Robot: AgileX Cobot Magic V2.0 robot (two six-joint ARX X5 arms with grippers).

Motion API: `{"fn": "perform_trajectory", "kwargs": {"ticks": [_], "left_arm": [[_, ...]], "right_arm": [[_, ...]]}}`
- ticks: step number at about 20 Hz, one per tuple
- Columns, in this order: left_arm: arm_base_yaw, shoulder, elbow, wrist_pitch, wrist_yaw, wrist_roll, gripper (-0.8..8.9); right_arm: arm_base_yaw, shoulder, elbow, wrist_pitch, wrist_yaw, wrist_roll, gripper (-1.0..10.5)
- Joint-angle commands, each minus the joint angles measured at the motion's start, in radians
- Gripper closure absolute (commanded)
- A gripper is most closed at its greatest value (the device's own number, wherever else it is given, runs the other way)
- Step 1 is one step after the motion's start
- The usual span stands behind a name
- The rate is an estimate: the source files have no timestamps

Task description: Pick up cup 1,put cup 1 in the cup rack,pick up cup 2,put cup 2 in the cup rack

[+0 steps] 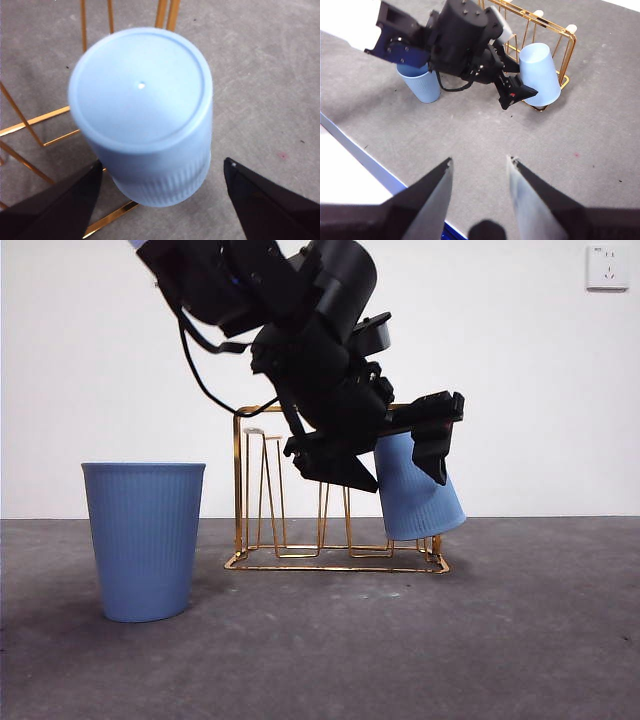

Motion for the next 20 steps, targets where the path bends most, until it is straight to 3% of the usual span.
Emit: {"fn": "perform_trajectory", "kwargs": {"ticks": [1,11,20], "left_arm": [[-0.004,0.014,0.032,-0.050,0.005,-0.006,4.05],[-0.006,0.014,0.194,-0.499,0.075,-0.020,4.05],[-0.034,-0.074,0.196,-0.664,0.359,-0.048,4.05]], "right_arm": [[0.000,-0.002,-0.009,0.005,0.000,-0.010,7.6],[0.000,-0.002,-0.009,0.000,0.000,-0.023,7.6],[0.000,0.003,-0.009,0.002,0.000,-0.027,7.6]]}}
